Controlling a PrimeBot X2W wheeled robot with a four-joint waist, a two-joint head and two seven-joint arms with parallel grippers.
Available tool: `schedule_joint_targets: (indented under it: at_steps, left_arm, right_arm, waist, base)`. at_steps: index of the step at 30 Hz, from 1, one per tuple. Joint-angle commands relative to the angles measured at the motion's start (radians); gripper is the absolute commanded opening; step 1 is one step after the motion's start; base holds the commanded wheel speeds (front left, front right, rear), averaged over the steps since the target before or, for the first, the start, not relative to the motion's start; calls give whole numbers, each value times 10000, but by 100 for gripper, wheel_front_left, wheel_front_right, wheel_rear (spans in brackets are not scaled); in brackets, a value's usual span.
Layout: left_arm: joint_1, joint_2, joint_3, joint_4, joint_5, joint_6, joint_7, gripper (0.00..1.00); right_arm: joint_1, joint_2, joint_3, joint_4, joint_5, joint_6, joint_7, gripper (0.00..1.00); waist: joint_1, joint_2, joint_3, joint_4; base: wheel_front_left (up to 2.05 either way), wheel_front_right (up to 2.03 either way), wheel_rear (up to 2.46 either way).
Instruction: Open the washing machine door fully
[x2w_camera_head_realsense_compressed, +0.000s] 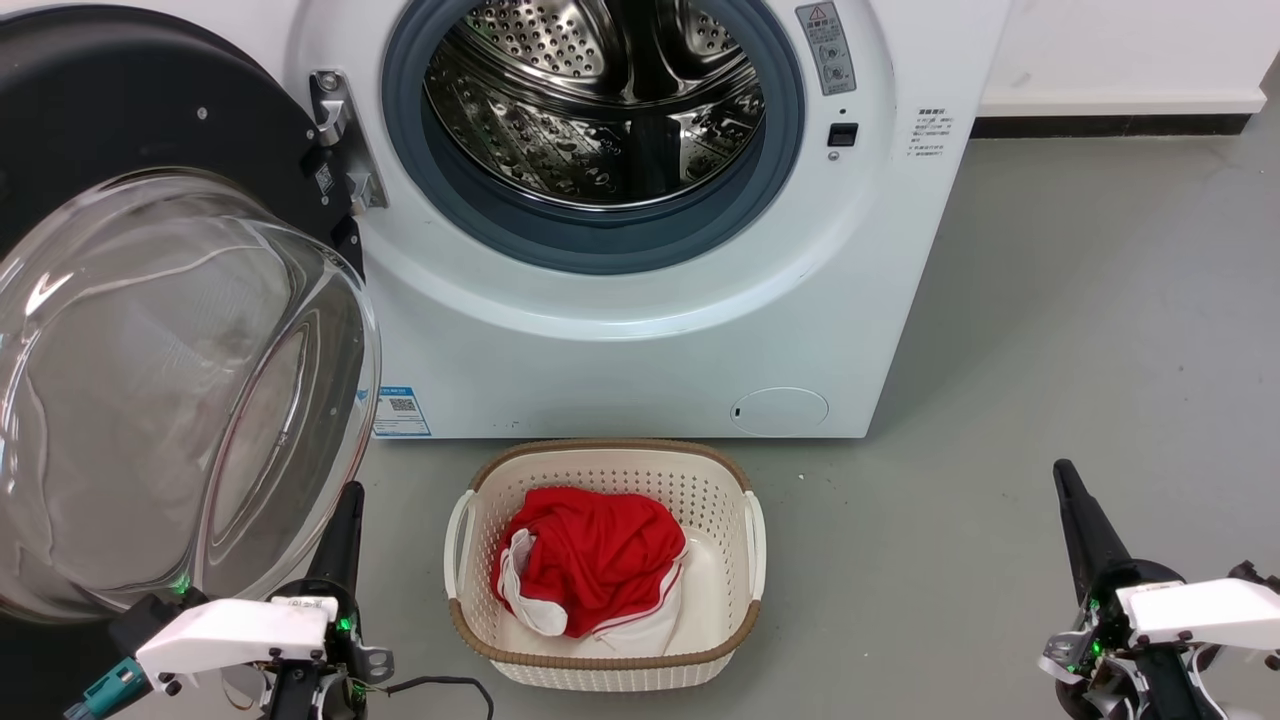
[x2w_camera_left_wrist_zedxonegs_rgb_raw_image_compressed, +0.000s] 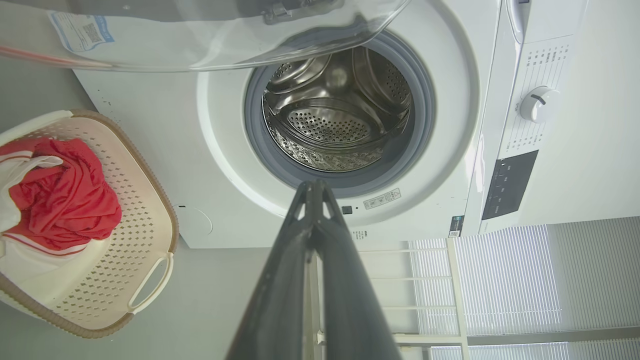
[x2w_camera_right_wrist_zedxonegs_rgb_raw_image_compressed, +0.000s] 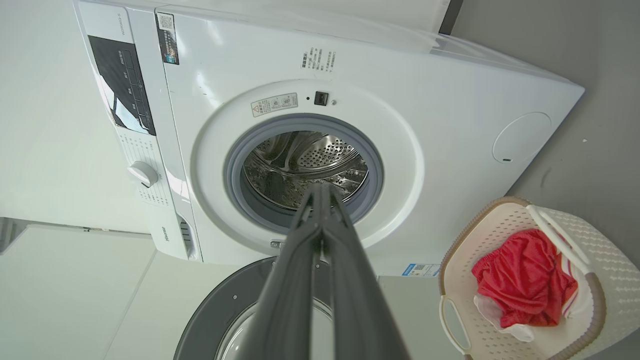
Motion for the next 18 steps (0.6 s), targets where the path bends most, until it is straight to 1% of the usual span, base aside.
schedule_joint_targets:
  at_steps: [1, 18]
  left_arm:
    - [-195, -10, 34, 13, -208, -73, 74, 0]
    - [-189, -86, 198, 100, -1391, -237, 395, 0]
  right_arm:
    - [-176, -3, -41, 6, 228, 0, 75, 0]
    - [-332, 40, -160, 192, 1453, 1, 395, 0]
  waist:
    - [0, 0, -8, 0]
    - [0, 0, -102, 4]
  base:
    - [0, 0, 0]
    - [0, 0, 0]
